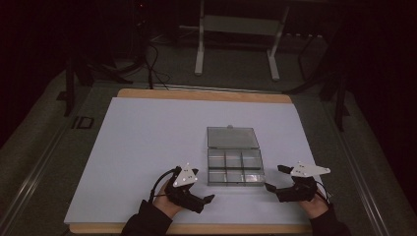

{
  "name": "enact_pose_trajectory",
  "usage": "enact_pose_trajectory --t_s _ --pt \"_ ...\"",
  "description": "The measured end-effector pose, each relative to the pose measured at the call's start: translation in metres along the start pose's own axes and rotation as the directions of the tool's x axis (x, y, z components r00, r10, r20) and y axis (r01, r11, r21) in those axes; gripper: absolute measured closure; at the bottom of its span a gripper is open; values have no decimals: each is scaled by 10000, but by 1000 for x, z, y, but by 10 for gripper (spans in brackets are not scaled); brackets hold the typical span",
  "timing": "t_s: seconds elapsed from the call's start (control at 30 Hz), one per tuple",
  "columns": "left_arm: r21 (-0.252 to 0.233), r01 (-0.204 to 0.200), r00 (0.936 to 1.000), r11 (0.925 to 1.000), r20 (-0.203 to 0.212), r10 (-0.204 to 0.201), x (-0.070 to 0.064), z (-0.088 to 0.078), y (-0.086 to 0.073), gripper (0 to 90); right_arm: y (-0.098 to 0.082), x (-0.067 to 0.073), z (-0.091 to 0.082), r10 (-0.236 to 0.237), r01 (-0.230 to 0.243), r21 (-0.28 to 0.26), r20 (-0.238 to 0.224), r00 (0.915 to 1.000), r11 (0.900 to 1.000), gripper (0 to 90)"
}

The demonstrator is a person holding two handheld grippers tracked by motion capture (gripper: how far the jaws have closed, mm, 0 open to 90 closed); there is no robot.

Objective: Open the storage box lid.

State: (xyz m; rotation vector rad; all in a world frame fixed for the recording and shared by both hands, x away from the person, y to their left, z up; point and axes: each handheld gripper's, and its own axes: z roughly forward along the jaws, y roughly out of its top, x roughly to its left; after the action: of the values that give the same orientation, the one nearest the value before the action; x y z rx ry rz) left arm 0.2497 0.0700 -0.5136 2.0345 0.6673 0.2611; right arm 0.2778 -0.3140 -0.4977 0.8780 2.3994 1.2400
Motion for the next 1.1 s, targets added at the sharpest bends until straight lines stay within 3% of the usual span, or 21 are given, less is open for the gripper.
enact_pose_trajectory --t_s 0.1,0.3,0.63,0.7,0.8,0.97,1.1 --pt "294 11 9998 9996 -211 -5 1 0 -10 21 -11 -5 -5 24 -25 38 297 9996 10000 146" --pt "213 396 9977 9990 -560 -384 7 -8 -23 21 -26 -9 -8 291 -296 95 453 9985 9995 146" --pt "422 549 9928 9976 -1092 -501 11 -17 -37 21 -45 -14 -13 562 -574 106 919 9942 9983 146" --pt "333 656 9919 9973 -1112 -615 13 -18 -39 21 -48 -14 -14 606 -619 86 1063 9925 9980 146" --pt "499 508 9894 9975 -1384 -435 13 -19 -39 21 -53 -14 -16 686 -705 110 1229 9900 9975 146" --pt "421 669 9888 9969 -1364 -606 13 -21 -41 21 -57 -16 -22 881 -881 -68 1442 9856 9961 146" --pt "440 578 9876 9974 -1486 -506 12 -20 -41 21 -59 -18 -23 1175 -1146 -264 1685 9787 9931 146"
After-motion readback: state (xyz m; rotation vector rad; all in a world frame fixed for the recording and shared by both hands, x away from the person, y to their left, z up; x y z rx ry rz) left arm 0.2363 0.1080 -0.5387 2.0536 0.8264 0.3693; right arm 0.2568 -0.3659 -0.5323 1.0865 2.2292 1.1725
